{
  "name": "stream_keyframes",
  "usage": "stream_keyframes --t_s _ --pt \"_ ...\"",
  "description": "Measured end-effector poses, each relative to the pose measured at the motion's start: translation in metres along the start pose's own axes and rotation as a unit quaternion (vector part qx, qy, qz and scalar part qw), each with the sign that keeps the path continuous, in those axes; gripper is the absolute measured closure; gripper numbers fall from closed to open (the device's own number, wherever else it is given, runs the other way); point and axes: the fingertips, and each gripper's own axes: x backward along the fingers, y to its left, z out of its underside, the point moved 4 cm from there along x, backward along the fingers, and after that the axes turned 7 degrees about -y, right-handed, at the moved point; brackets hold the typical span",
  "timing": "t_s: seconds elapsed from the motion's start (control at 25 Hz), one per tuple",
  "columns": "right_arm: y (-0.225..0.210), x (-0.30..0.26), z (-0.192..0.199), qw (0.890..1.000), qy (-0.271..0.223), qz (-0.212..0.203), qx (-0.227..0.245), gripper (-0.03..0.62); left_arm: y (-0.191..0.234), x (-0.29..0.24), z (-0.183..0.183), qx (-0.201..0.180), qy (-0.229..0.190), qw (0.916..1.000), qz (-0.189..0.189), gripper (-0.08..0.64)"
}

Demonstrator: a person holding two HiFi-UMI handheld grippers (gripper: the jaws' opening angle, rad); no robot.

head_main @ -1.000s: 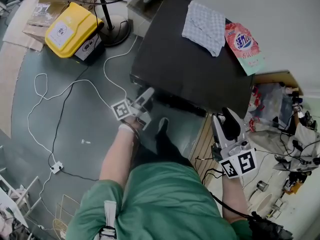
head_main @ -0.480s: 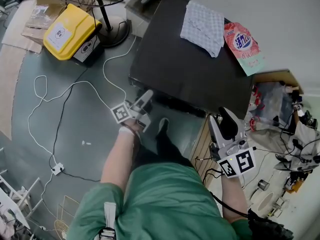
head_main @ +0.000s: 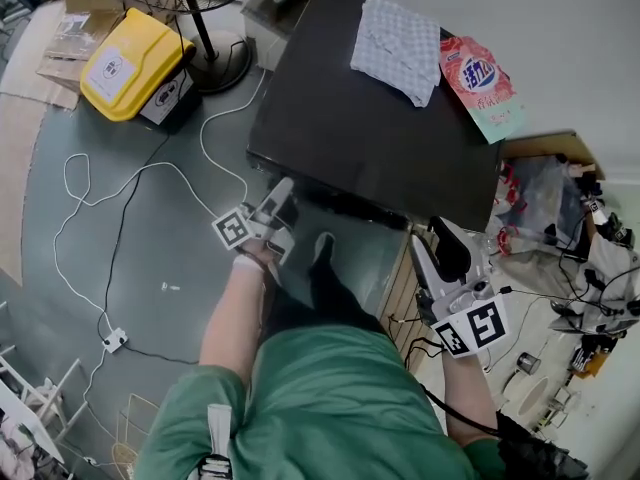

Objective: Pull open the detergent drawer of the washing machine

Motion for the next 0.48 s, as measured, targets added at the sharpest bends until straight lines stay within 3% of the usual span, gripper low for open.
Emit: stream_keyframes --t_s 0.24,0.48 --pt "-0.012 0.009 0.005 1.0 -0.003 0.012 -0.017 0.437 0.01 0.002 0.013 -0.035 0.046 0.9976 -0.038 0.219" --pt "0.004 0.003 0.012 1.0 0.008 -0.019 -0.002 0.437 0.002 -0.011 0.014 -0.001 0.026 0.9996 0.006 0.172"
